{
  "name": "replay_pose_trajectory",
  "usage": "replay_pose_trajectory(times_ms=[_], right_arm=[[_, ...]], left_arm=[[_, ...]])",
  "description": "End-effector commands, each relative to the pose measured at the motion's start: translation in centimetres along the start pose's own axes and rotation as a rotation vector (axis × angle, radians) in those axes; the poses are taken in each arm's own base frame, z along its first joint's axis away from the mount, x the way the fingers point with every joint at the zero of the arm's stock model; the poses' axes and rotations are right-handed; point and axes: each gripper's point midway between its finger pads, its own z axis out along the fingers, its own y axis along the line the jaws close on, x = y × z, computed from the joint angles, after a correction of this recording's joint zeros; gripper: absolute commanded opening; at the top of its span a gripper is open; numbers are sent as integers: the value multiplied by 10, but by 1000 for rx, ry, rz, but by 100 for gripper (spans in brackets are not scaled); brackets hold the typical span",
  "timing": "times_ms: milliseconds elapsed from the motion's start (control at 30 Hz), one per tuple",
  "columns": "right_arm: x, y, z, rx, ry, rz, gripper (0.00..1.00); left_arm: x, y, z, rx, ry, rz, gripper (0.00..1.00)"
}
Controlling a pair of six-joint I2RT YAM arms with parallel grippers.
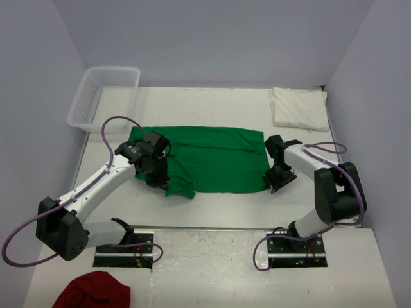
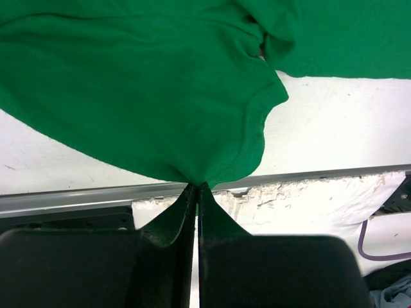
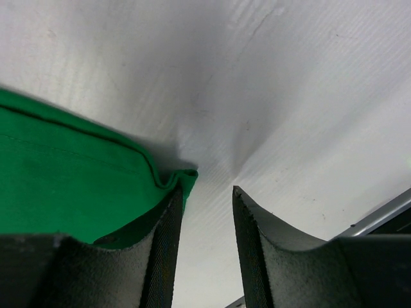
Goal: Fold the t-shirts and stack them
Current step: Grap the side of the flattened tshirt closest away from the robot with both arms
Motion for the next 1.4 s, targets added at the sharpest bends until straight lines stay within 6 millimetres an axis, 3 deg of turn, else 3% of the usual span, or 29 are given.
replay_pose_trajectory(times_ms=[0,367,600,967,1367], right_arm=[[-13,8,-9,2,-58,10,39],[-14,-2,-38,-71,-85,36,38],[-9,12,-24,-43,-46,28,38],[0,17,-6,8,-20,27,38],[9,17,-6,62,-48,29,32]], left_arm=[[-5,-10,-12,46,-14,30,0],[0,-6,-6,43,5,39,0],[-1,-10,-9,53,9,43,0],[-4,-18,-19,92,-7,35,0],[-15,-25,-37,112,-38,39,0]])
